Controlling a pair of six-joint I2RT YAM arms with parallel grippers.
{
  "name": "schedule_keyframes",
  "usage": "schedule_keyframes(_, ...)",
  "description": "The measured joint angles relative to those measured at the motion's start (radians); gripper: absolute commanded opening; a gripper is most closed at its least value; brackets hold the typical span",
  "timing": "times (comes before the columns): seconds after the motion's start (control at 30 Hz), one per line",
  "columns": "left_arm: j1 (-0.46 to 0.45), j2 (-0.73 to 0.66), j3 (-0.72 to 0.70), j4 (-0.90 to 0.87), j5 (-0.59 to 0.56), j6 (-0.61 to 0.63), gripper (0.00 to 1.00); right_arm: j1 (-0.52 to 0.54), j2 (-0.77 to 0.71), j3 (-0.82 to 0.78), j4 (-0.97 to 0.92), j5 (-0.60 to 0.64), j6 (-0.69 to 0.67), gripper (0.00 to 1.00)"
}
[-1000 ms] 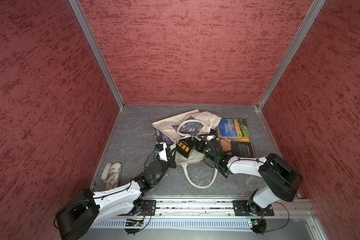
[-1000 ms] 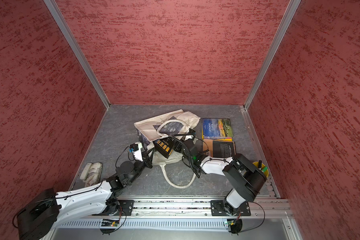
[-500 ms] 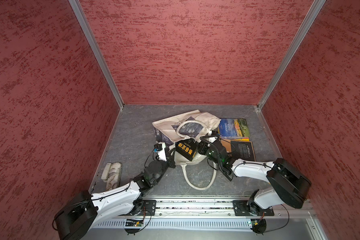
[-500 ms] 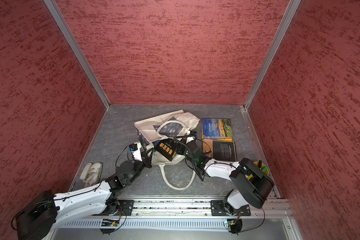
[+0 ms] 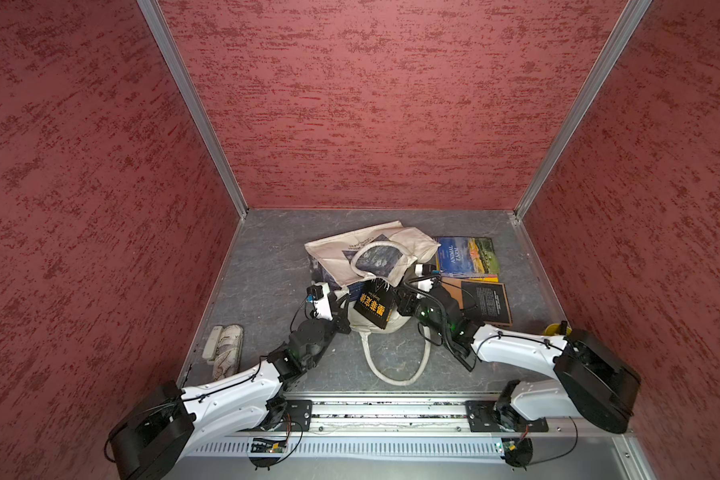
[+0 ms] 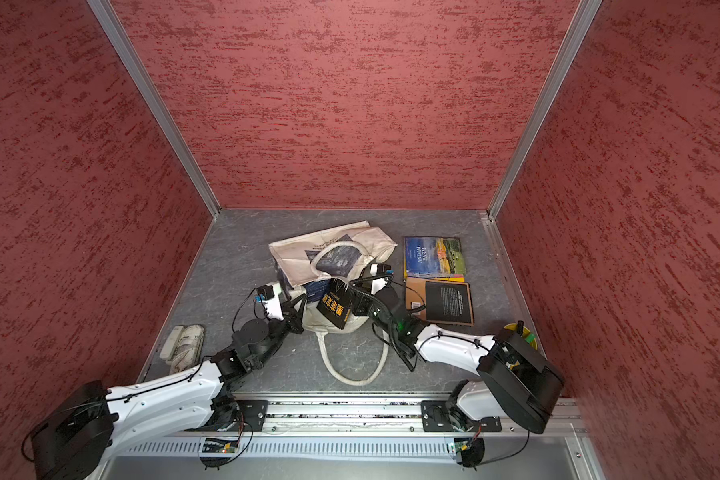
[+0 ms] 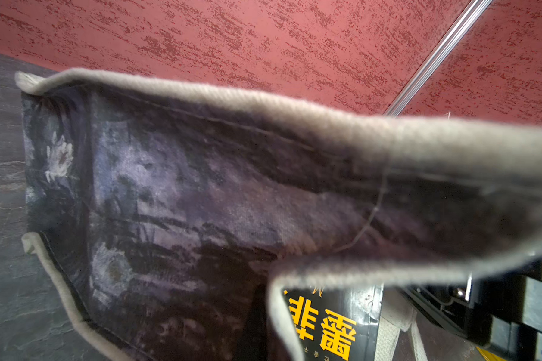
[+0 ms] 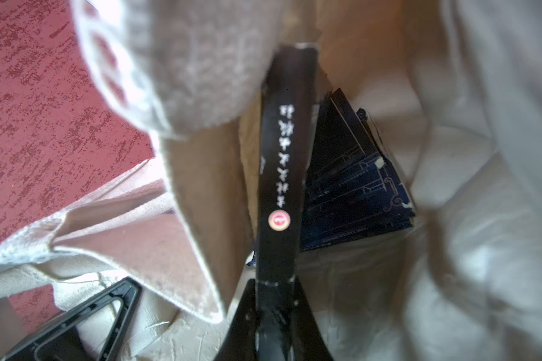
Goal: Take out the books from the canvas bag
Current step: Pick up the book from the canvas bag.
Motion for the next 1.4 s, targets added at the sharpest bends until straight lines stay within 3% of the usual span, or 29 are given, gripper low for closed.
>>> schedule_keyframes(0.23,0.004,0.008,0.0,-0.004,-0.002,0.0,0.0,0.0,0.051,-0.012,0.068,-0.014,0.01,0.0)
schedule_keyframes(0.47,0.005,0.008,0.001,-0.007,-0.003,-0.008,0.0,0.0,0.008,-0.034,0.058,-0.026,0.013,0.0)
schedule_keyframes(1.03,0.022,-0.023,0.022,-0.05,-0.027,-0.057,0.0,0.023,-0.372,-0.035,-0.224,-0.069,-0.129,0.0)
schedule_keyframes(1.4,0.027,-0.027,0.022,-0.065,-0.03,-0.072,0.0,0.026,-0.52,0.076,-0.338,-0.075,-0.145,0.0)
